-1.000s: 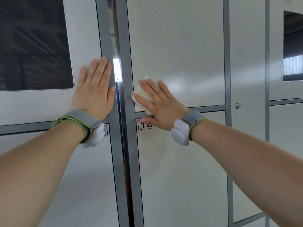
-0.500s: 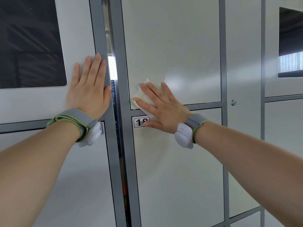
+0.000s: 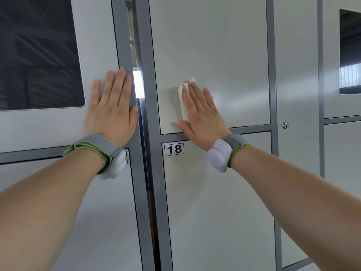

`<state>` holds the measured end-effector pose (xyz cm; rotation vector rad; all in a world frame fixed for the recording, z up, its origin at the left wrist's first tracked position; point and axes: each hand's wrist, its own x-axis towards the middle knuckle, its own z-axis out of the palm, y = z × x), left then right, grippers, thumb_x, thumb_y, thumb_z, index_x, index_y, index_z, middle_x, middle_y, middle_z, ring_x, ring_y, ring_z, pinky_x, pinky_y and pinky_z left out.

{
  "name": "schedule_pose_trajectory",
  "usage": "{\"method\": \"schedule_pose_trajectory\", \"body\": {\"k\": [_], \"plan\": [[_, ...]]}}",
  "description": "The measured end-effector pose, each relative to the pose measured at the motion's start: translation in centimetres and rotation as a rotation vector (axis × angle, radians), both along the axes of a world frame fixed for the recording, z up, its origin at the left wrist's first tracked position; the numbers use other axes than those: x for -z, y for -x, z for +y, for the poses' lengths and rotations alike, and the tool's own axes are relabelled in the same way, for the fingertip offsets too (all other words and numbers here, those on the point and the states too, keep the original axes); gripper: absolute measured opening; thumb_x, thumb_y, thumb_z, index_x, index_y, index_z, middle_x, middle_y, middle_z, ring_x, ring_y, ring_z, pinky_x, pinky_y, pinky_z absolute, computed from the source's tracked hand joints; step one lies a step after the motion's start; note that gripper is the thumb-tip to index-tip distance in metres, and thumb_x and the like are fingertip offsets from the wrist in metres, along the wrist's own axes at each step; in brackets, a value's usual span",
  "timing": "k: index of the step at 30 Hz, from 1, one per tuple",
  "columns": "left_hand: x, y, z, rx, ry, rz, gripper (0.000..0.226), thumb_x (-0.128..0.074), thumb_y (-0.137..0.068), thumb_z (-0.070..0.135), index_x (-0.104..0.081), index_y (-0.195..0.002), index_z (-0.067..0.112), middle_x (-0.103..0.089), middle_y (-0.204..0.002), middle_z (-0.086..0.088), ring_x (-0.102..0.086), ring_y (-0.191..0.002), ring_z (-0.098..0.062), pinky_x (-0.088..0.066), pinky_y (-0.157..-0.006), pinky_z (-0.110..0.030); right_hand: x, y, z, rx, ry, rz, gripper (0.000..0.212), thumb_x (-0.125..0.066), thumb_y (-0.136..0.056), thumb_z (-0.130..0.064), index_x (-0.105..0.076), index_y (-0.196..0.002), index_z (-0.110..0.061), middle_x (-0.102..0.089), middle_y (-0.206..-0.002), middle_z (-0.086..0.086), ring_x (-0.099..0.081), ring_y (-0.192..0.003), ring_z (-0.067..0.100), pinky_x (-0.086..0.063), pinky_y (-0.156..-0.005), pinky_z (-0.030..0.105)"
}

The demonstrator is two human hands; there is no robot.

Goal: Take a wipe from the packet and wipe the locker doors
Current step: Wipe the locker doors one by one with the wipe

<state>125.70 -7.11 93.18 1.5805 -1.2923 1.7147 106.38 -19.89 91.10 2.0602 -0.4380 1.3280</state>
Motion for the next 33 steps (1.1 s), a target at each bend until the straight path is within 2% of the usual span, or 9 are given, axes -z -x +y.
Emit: {"method": "schedule_pose_trajectory", "body": {"k": [6,11,13,17,19,21,27,30,33], "plan": [[0.1,-0.1,0.0,-0.01,-0.001,-0.007,0.063,-0.023,-0.095,0.033,-0.017,-0.148,0.0,-0.017,-0.156,-0.015,-0.013,-0.144,-0.032,0.01,-0.114,-0.035,0.2,0.5,0.1,0.077,0.008,0.008,0.066,-0.021,-0.095,-0.045,-0.029,-0.146,-0.004,-0.023,-0.154,0.014,-0.017,-0.144,0.029,-0.003,-0.115,0.051],[0.1,-0.2,0.0,0.0,0.001,-0.007,0.063,-0.023,-0.095,0.033,-0.018,-0.148,0.0,-0.018,-0.156,-0.015,-0.015,-0.143,-0.033,0.009,-0.115,-0.035,0.2,1.0,0.0,0.006,-0.016,-0.045,0.058,-0.029,-0.084,-0.018,-0.043,-0.138,-0.002,-0.035,-0.149,0.015,-0.037,-0.133,0.034,-0.023,-0.109,0.042],[0.1,-0.2,-0.1,0.004,0.0,-0.007,0.062,-0.023,-0.095,0.033,-0.019,-0.147,0.0,-0.018,-0.156,-0.015,-0.015,-0.143,-0.033,0.006,-0.115,-0.037,0.0,1.1,0.1,-0.039,-0.026,-0.058,0.057,-0.029,-0.081,-0.007,-0.044,-0.136,0.001,-0.036,-0.147,0.018,-0.04,-0.129,0.036,-0.025,-0.109,0.037],[0.1,-0.1,-0.1,0.017,-0.001,0.001,0.062,-0.023,-0.095,0.033,-0.02,-0.147,-0.001,-0.019,-0.155,-0.016,-0.016,-0.143,-0.033,0.003,-0.115,-0.04,0.2,1.9,0.4,-0.109,-0.197,-0.087,0.052,-0.038,-0.093,-0.003,-0.036,-0.143,-0.02,-0.036,-0.147,-0.001,-0.031,-0.135,0.021,-0.028,-0.11,0.033],[0.1,0.0,0.0,0.02,-0.003,0.002,0.062,-0.023,-0.095,0.033,-0.021,-0.147,-0.001,-0.019,-0.155,-0.016,-0.016,-0.143,-0.034,0.004,-0.115,-0.039,0.5,1.9,0.7,-0.081,-0.146,-0.053,0.059,-0.023,-0.088,0.0,-0.035,-0.144,-0.015,-0.035,-0.147,0.002,-0.028,-0.137,0.031,-0.032,-0.109,0.038],[0.0,-0.1,0.0,0.014,-0.007,0.006,0.063,-0.024,-0.095,0.033,-0.02,-0.147,-0.001,-0.019,-0.155,-0.016,-0.016,-0.143,-0.033,0.006,-0.115,-0.037,0.5,1.7,0.1,-0.101,-0.165,-0.038,0.066,-0.011,-0.082,-0.011,-0.037,-0.143,-0.007,-0.034,-0.149,0.008,-0.029,-0.138,0.032,-0.027,-0.111,0.033],[-0.1,0.2,0.2,0.029,-0.029,0.047,0.065,-0.022,-0.094,0.035,-0.019,-0.147,-0.001,-0.016,-0.156,-0.015,-0.012,-0.144,-0.031,0.004,-0.116,-0.04,1.4,0.9,0.8,-0.131,-0.202,-0.074,0.06,-0.037,-0.081,0.015,-0.035,-0.141,0.004,-0.03,-0.151,0.014,-0.024,-0.142,0.03,-0.019,-0.116,0.034],[0.0,0.7,0.3,0.052,-0.043,0.096,0.065,-0.025,-0.092,0.032,-0.018,-0.148,-0.001,-0.014,-0.157,-0.015,-0.009,-0.145,-0.031,0.002,-0.116,-0.044,2.9,0.8,1.4,-0.133,-0.16,-0.079,0.058,-0.028,-0.079,0.01,-0.045,-0.134,0.006,-0.041,-0.144,0.017,-0.037,-0.135,0.034,-0.028,-0.111,0.04],[0.1,2.1,-0.2,0.072,-0.021,0.203,0.064,-0.029,-0.094,0.031,-0.016,-0.148,-0.001,-0.01,-0.157,-0.015,-0.005,-0.145,-0.031,0.005,-0.115,-0.047,4.8,1.6,1.3,-0.103,-0.086,0.086,0.06,-0.023,-0.075,-0.004,-0.055,-0.125,0.006,-0.051,-0.136,0.02,-0.049,-0.124,0.039,-0.031,-0.104,0.049]]}}
